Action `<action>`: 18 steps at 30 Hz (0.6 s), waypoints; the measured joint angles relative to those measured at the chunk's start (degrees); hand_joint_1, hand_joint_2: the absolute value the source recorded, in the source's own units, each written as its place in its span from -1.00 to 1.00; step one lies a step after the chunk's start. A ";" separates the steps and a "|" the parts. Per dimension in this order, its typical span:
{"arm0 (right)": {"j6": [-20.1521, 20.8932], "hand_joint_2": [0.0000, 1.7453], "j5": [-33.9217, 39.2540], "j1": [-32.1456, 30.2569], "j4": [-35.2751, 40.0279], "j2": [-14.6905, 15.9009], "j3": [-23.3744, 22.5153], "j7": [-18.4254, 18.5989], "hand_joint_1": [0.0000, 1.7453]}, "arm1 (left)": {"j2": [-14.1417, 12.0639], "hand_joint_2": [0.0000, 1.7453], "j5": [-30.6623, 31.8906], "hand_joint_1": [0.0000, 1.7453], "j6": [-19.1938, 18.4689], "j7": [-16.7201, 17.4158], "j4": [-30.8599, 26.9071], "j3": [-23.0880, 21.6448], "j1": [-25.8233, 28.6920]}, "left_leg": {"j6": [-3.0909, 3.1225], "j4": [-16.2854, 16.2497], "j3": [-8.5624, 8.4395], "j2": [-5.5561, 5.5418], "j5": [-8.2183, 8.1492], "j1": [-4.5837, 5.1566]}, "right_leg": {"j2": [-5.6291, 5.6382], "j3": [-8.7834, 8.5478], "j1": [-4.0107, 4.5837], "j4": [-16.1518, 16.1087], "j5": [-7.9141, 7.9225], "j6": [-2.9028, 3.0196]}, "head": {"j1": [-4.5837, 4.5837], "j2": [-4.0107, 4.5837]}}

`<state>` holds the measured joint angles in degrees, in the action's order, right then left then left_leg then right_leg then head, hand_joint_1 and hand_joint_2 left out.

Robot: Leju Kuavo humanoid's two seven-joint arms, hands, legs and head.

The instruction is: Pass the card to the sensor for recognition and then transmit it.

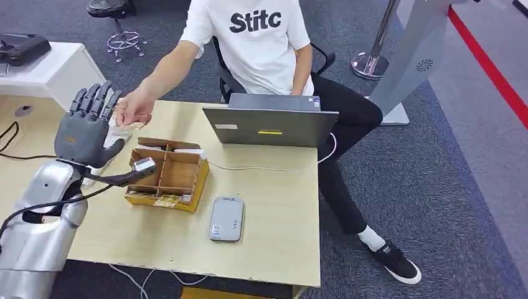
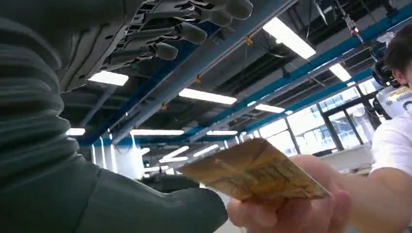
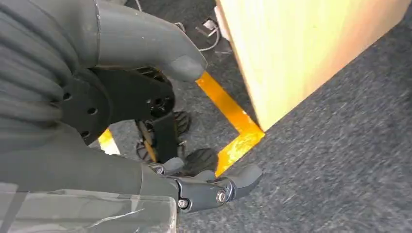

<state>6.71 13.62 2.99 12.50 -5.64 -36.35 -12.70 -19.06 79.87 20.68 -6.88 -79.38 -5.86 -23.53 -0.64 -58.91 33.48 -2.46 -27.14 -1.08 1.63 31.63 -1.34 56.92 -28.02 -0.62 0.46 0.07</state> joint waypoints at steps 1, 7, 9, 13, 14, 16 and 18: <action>-0.13 1.00 0.00 -0.02 -0.07 0.00 -0.18 0.17 -1.00 | -0.31 1.00 0.57 -1.00 0.26 0.26 0.09 -0.31 -0.11 | 0.00 0.00 0.00 0.01 0.00 0.00 | 0.01 0.01 0.00 0.00 0.00 0.00 | -0.02 0.00; -0.33 1.00 -0.04 -0.02 -0.26 0.00 -0.54 0.65 -1.00 | -1.24 1.00 0.76 1.00 0.37 0.68 0.48 -0.87 -0.30 | 0.00 0.00 0.00 0.00 0.00 0.00 | 0.00 0.01 0.00 0.00 0.00 0.00 | 0.00 0.00; -0.33 1.00 -0.17 -0.01 -0.37 0.00 -0.57 0.68 -1.00 | -1.31 1.00 0.39 1.00 0.24 0.55 0.48 -0.87 -0.31 | 0.00 0.00 0.01 0.00 0.00 0.00 | 0.00 0.01 0.00 0.00 0.00 0.00 | -0.02 0.00; -0.35 1.00 -0.39 -0.02 -0.46 0.00 -0.59 0.68 -1.00 | -1.31 1.00 0.08 1.00 0.22 0.28 0.63 -0.87 -0.30 | 0.00 0.00 0.01 0.00 0.00 0.00 | -0.01 0.00 0.00 0.00 0.00 0.00 | -0.02 0.00; -0.50 1.00 -0.50 -0.01 -0.48 0.00 -0.59 0.70 -1.00 | -1.31 1.00 0.06 1.00 0.20 0.28 0.77 -0.87 -0.30 | 0.00 0.00 0.01 -0.01 0.00 0.00 | -0.01 0.00 0.00 0.00 0.00 0.00 | -0.02 0.00; -0.96 1.00 -0.90 0.01 -0.48 0.00 -0.59 0.94 -1.00 | -1.24 1.00 -0.55 1.00 0.00 -0.05 1.03 -0.89 -0.29 | 0.01 0.00 0.01 -0.02 0.01 0.00 | -0.02 0.00 0.00 0.00 0.00 0.00 | -0.02 0.00; -1.16 1.00 -1.03 0.01 -0.48 -0.02 -0.59 1.14 -1.00 | -1.22 1.00 -0.88 1.00 -0.09 -0.42 1.20 -0.92 -0.30 | 0.02 0.00 0.02 -0.02 0.02 0.00 | -0.02 0.00 0.00 0.00 0.00 0.00 | -0.02 0.00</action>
<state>5.55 12.59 2.99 12.02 -5.66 -36.94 -11.56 -20.28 78.99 20.59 -7.30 -78.18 -6.78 -23.82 -0.62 -58.91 33.50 -2.47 -27.13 -1.08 1.61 31.63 -1.34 56.92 -28.02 -0.63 0.44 0.07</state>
